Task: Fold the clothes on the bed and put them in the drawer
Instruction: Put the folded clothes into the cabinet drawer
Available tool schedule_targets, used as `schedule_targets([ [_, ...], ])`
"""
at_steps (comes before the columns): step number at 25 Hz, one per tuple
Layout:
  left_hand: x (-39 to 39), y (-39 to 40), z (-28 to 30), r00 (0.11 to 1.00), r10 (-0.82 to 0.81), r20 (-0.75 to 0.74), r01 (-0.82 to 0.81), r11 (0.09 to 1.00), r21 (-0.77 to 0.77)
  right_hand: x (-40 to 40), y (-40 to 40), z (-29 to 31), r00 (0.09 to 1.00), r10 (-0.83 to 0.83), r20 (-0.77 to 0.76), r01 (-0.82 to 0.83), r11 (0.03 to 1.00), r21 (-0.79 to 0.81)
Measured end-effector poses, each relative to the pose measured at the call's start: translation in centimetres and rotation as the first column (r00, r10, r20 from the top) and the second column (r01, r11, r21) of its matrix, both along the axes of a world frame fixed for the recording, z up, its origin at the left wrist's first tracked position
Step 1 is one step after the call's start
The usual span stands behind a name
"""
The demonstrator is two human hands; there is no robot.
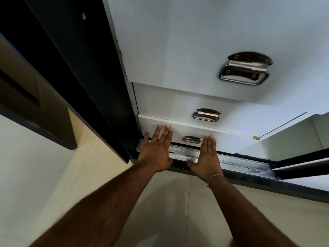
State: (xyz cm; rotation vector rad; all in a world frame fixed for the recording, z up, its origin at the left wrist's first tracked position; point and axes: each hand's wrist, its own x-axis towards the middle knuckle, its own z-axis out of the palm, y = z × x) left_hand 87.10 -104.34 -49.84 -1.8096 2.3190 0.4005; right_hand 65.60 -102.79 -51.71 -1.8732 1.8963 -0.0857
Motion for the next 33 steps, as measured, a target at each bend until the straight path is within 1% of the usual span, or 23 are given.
schedule_targets([
  [2,-0.8,-0.6,0.2,0.999,0.043,-0.017,-0.043,0.999,0.016,0.1,-0.7,-0.1,0.999,-0.03,0.025,0.03,1.0,-0.003],
  [5,-1.4,-1.2,0.2,0.999,0.046,-0.027,-0.045,0.998,0.054,0.1,-1.8,0.6,0.99,-0.075,0.117,0.072,0.997,0.027],
  [6,-1.2,-1.3,0.1,0.999,0.039,-0.03,-0.038,0.997,0.061,0.2,-1.9,0.9,0.984,-0.081,0.159,0.075,0.996,0.043],
  [7,-1.0,-1.3,0.1,0.999,0.034,-0.038,-0.031,0.997,0.071,0.1,-1.8,1.4,0.968,-0.104,0.23,0.091,0.994,0.063],
  [8,-0.8,-1.1,0.2,0.998,0.023,-0.061,-0.018,0.997,0.078,0.1,-1.3,1.8,0.932,-0.158,0.326,0.141,0.987,0.077],
  [9,-0.9,-1.0,0.7,0.994,0.003,-0.113,0.007,0.997,0.081,-0.3,-0.1,2.6,0.88,-0.242,0.409,0.227,0.97,0.084],
  [10,-1.2,-0.7,1.8,0.98,-0.01,-0.197,0.023,0.998,0.066,-0.6,1.1,4.0,0.838,-0.291,0.461,0.29,0.954,0.075],
  [12,-2.7,0.3,6.0,0.908,-0.065,-0.414,0.086,0.996,0.032,-2.0,3.4,8.2,0.816,-0.324,0.479,0.359,0.933,0.019],
  [14,-5.6,1.2,13.2,0.813,-0.172,-0.556,0.187,0.982,-0.031,-4.0,4.9,15.1,0.791,-0.361,0.494,0.449,0.891,-0.068],
  [16,-9.5,2.0,23.4,0.728,-0.288,-0.622,0.277,0.954,-0.118,-6.4,5.8,25.1,0.724,-0.431,0.538,0.59,0.792,-0.159],
  [18,-14.3,2.6,36.4,0.643,-0.421,-0.64,0.384,0.9,-0.206,-9.4,6.9,37.3,0.631,-0.495,0.597,0.73,0.64,-0.24],
  [20,-19.3,2.7,49.1,0.556,-0.535,-0.636,0.466,0.834,-0.294,-13.0,7.7,49.4,0.536,-0.498,0.681,0.826,0.476,-0.302],
  [22,-24.5,2.5,59.1,0.443,-0.638,-0.629,0.509,0.757,-0.41,-17.3,8.0,58.6,0.527,-0.438,0.728,0.849,0.308,-0.43],
  [23,-27.5,2.6,63.7,0.388,-0.685,-0.616,0.521,0.715,-0.467,-20.1,8.3,62.8,0.515,-0.409,0.754,0.857,0.216,-0.468],
  [24,-30.3,2.7,67.5,0.361,-0.72,-0.593,0.523,0.683,-0.51,-22.7,8.3,66.4,0.496,-0.383,0.78,0.865,0.137,-0.483],
  [25,-33.0,2.8,70.8,0.349,-0.741,-0.574,0.512,0.664,-0.545,-25.4,8.3,69.4,0.493,-0.36,0.792,0.862,0.078,-0.501],
  [26,-35.4,2.8,73.5,0.347,-0.751,-0.562,0.488,0.656,-0.576,-27.9,8.0,72.1,0.507,-0.339,0.793,0.852,0.055,-0.521],
  [27,-37.5,2.7,75.7,0.346,-0.75,-0.563,0.447,0.66,-0.604,-30.1,7.6,74.6,0.532,-0.324,0.782,0.837,0.064,-0.543],
  [29,-40.4,2.8,78.6,0.351,-0.734,-0.582,0.388,0.679,-0.623,-33.1,6.4,78.7,0.615,-0.334,0.714,0.779,0.121,-0.615],
  [30,-41.3,2.8,79.7,0.362,-0.726,-0.584,0.377,0.687,-0.621,-33.9,6.0,80.1,0.653,-0.335,0.68,0.746,0.128,-0.653],
  [31,-41.9,2.9,80.4,0.38,-0.72,-0.581,0.364,0.694,-0.621,-34.4,5.5,81.1,0.671,-0.332,0.663,0.728,0.123,-0.675],
  [32,-42.2,2.8,80.9,0.399,-0.713,-0.577,0.347,0.7,-0.624,-34.5,5.0,81.7,0.668,-0.331,0.666,0.73,0.121,-0.673],
  [33,-42.1,2.6,81.3,0.413,-0.707,-0.574,0.334,0.704,-0.626,-34.3,4.5,82.1,0.647,-0.33,0.687,0.752,0.128,-0.646],
])
